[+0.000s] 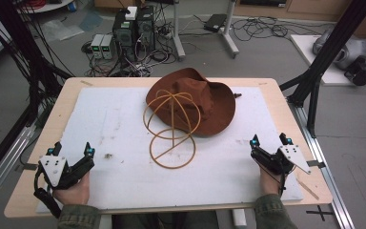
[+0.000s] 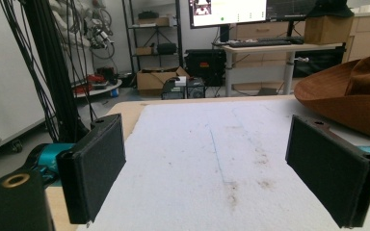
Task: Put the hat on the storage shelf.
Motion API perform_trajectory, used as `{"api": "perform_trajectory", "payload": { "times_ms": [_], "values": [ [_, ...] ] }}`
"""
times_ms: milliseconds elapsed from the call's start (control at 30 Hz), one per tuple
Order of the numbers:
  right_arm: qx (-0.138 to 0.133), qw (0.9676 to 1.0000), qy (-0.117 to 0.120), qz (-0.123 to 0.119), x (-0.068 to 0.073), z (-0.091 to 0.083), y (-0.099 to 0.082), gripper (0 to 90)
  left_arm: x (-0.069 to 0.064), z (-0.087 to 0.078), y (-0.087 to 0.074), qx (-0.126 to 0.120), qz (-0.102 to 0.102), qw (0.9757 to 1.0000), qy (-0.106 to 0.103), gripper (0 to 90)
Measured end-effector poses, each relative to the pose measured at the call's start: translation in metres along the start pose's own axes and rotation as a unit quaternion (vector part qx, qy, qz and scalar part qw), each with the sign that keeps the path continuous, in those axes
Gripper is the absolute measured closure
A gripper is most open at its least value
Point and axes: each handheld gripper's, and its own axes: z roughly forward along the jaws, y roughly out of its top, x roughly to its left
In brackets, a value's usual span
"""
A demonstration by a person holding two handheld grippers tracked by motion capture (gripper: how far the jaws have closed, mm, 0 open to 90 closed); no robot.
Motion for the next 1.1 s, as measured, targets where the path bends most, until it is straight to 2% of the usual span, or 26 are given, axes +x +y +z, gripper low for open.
{"api": "perform_trajectory", "payload": {
  "times_ms": [367, 567, 767, 833, 1100],
  "values": [
    [0.002, 1.0, 0.002, 0.003, 0.0, 0.001, 0.001, 3.9, 0.0, 0.0, 0.0, -0.001, -0.001, 1.0, 0.0, 14.2],
    [-0.002, 0.9998, 0.014, 0.017, 0.0, 0.003, 0.006, 3.9, 0.0, 0.001, 0.0, 0.0, 0.0, 1.0, -0.004, 14.2],
    [0.003, 0.9998, 0.02, 0.005, 0.002, 0.006, 0.008, 3.9, -0.001, 0.001, -0.001, -0.004, 0.0, 0.9999, -0.013, 14.2],
    [0.001, 0.9997, 0.023, -0.005, 0.003, 0.008, 0.01, 3.9, -0.002, 0.001, 0.0, -0.003, 0.002, 0.9999, -0.016, 14.2],
    [0.002, 0.9993, 0.033, -0.017, 0.003, 0.014, 0.016, 3.9, -0.005, 0.002, -0.001, -0.002, 0.005, 0.9998, -0.018, 14.2]
  ]
}}
